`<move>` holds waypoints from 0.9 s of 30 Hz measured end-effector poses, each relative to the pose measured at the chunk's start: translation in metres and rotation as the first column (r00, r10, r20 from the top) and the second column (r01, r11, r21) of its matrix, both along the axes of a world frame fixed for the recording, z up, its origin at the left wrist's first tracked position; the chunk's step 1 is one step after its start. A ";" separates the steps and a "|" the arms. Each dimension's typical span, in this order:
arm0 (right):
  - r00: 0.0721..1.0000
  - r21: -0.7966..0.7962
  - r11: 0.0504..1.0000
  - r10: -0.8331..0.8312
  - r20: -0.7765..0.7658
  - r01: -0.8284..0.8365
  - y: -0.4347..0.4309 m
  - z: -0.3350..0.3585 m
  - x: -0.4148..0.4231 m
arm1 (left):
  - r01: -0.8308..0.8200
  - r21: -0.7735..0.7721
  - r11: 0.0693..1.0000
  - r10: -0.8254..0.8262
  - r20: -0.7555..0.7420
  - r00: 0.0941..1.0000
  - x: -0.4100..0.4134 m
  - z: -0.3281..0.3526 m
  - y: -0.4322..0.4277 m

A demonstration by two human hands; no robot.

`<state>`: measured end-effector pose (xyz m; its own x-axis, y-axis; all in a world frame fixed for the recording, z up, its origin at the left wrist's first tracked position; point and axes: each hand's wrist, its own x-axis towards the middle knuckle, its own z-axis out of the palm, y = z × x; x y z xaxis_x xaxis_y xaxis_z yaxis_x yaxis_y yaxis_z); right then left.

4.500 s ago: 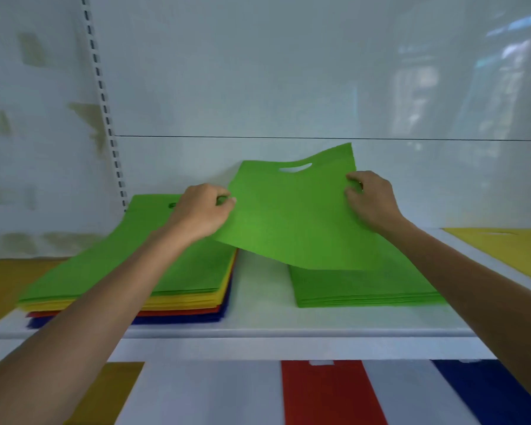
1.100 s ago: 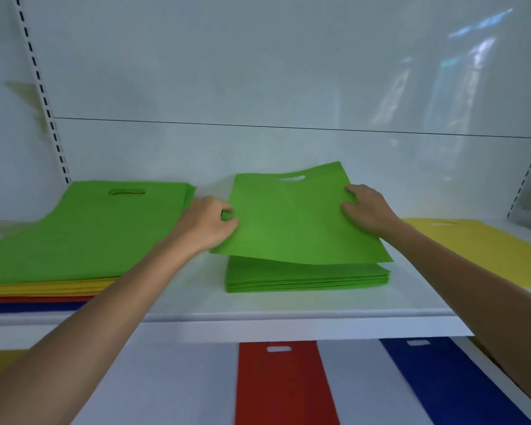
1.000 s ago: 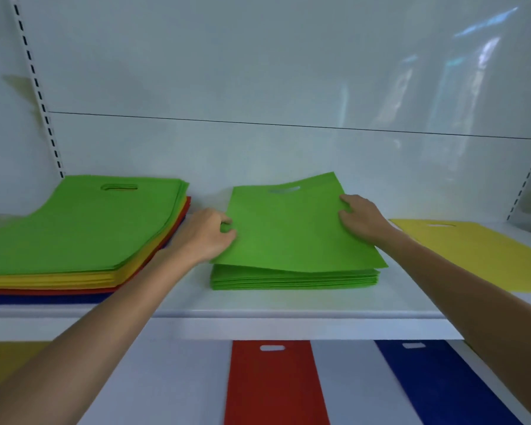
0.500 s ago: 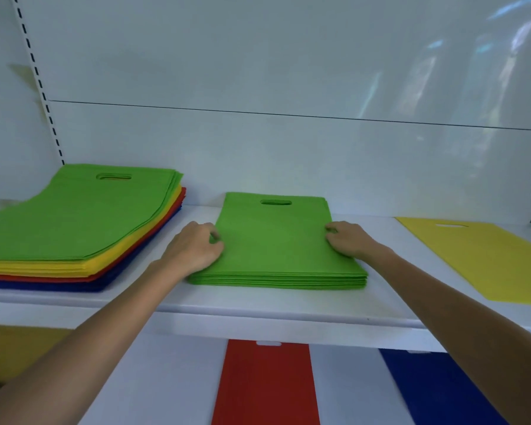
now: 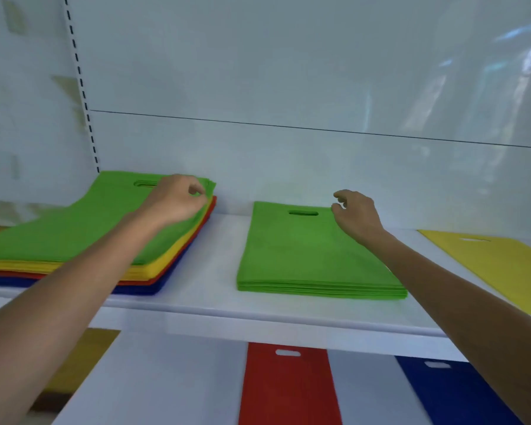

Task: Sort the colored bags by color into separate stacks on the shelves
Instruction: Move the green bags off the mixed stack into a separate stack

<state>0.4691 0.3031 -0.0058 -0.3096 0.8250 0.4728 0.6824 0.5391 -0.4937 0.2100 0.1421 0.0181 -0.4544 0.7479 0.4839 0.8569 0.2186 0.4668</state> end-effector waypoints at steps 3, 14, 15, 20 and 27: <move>0.998 0.002 0.999 0.054 -0.038 -0.054 -0.017 0.009 -0.046 | -0.010 -0.035 0.999 0.011 0.014 1.000 -0.046 0.004 -0.026; 0.986 -0.145 0.981 0.144 0.088 -0.130 -0.077 -0.003 -0.221 | -0.259 -0.218 0.941 0.276 0.051 0.960 -0.209 -0.026 -0.120; 0.984 -0.177 0.978 0.132 0.119 -0.110 -0.079 -0.006 -0.230 | -0.261 -0.244 0.934 0.280 0.044 0.959 -0.215 -0.030 -0.124; 0.997 -0.255 0.967 0.040 0.067 -0.022 -0.086 -0.027 -0.250 | -0.178 -0.115 0.977 0.193 0.137 0.972 -0.228 -0.040 -0.121; 0.987 -0.311 0.950 -0.009 -0.159 -0.041 -0.082 -0.035 -0.246 | -0.143 -0.060 0.988 0.141 -0.039 0.989 -0.225 -0.038 -0.106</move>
